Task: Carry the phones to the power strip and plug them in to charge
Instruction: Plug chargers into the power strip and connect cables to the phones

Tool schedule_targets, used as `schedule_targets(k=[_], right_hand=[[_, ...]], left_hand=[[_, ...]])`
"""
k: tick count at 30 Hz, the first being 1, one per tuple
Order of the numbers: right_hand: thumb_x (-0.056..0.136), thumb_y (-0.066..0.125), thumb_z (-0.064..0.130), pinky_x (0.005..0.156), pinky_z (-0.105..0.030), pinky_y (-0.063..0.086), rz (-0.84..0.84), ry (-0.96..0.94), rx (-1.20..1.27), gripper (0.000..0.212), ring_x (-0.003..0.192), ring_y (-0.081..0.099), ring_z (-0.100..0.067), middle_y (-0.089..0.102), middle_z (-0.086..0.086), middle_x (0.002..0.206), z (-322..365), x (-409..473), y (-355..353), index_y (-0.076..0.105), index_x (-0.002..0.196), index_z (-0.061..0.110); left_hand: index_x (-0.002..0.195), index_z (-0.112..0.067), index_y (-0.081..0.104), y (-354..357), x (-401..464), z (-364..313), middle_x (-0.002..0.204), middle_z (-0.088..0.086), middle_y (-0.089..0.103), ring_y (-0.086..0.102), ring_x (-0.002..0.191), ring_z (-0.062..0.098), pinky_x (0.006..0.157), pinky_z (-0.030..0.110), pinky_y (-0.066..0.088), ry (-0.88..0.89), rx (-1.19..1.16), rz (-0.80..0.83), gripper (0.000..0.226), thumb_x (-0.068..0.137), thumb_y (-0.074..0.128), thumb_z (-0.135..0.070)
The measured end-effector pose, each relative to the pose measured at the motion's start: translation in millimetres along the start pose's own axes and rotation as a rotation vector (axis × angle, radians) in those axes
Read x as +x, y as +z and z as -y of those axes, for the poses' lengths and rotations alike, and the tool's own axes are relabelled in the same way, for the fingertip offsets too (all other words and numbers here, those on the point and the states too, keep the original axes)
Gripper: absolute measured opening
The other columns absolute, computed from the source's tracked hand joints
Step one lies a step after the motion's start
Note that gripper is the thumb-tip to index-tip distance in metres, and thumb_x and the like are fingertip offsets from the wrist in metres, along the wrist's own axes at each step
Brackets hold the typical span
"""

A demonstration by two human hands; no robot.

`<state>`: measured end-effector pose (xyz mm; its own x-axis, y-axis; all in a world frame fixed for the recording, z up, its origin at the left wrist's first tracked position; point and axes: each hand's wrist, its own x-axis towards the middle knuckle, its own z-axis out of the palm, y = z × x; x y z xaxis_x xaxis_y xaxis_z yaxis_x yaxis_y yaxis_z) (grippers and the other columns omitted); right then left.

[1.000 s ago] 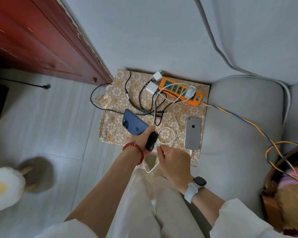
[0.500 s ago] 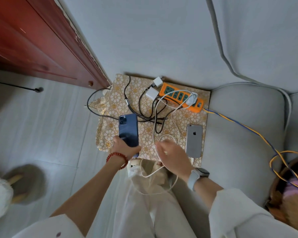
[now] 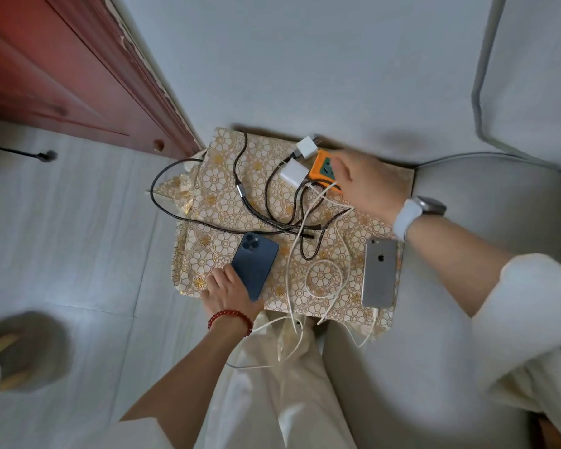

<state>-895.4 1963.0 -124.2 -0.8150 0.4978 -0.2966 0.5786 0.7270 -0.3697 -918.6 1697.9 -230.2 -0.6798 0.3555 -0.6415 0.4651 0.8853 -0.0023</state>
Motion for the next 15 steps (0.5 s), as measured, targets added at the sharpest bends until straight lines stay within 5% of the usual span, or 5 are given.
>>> schedule_targets(k=[3, 6, 9, 11, 15], right_hand=[[0.096, 0.029, 0.030, 0.047, -0.024, 0.028, 0.423, 0.066, -0.294, 0.045, 0.047, 0.036, -0.019, 0.040, -0.003, 0.054, -12, 8, 4, 0.041, 0.057, 0.011], [0.089, 0.042, 0.015, 0.046, -0.023, 0.026, 0.706, 0.189, -0.374, 0.035, 0.049, 0.030, -0.014, 0.036, -0.001, 0.057, -21, 2, 14, 0.037, 0.055, 0.013], [0.082, 0.043, 0.002, 0.054, -0.031, 0.040, 0.602, 0.180, -0.401, 0.011, 0.072, 0.052, -0.023, 0.050, -0.009, 0.084, -27, -4, 27, 0.050, 0.088, 0.007], [0.081, 0.043, -0.002, 0.060, -0.035, 0.046, 0.539, 0.174, -0.360, 0.031, 0.087, 0.057, -0.031, 0.056, -0.013, 0.101, -30, -7, 38, 0.049, 0.110, 0.006], [0.086, 0.046, 0.002, 0.063, -0.033, 0.045, 0.574, 0.117, -0.234, 0.020, 0.082, 0.059, -0.025, 0.064, -0.012, 0.102, -38, -13, 46, 0.061, 0.098, 0.007]], left_hand=[[0.123, -0.007, 0.028, 6, 2, -1, 0.119, 0.011, 0.042, 0.044, 0.109, 0.028, 0.086, 0.036, 0.046, -0.010, -0.042, -0.003, 0.083, 0.066, 0.062, -0.057], [0.122, -0.006, 0.028, 9, 1, -4, 0.117, 0.011, 0.043, 0.045, 0.107, 0.027, 0.083, 0.035, 0.046, -0.028, -0.048, -0.010, 0.080, 0.069, 0.061, -0.056], [0.124, -0.005, 0.029, 11, 1, -4, 0.117, 0.011, 0.044, 0.045, 0.107, 0.028, 0.083, 0.035, 0.046, -0.031, -0.058, -0.012, 0.081, 0.070, 0.060, -0.057], [0.124, -0.005, 0.031, 11, 1, -3, 0.116, 0.011, 0.045, 0.046, 0.106, 0.028, 0.082, 0.035, 0.046, -0.031, -0.076, -0.013, 0.076, 0.072, 0.059, -0.053], [0.123, -0.005, 0.031, 3, 5, -1, 0.119, 0.013, 0.042, 0.043, 0.110, 0.029, 0.086, 0.036, 0.046, -0.021, -0.127, 0.060, 0.069, 0.072, 0.063, -0.040]])
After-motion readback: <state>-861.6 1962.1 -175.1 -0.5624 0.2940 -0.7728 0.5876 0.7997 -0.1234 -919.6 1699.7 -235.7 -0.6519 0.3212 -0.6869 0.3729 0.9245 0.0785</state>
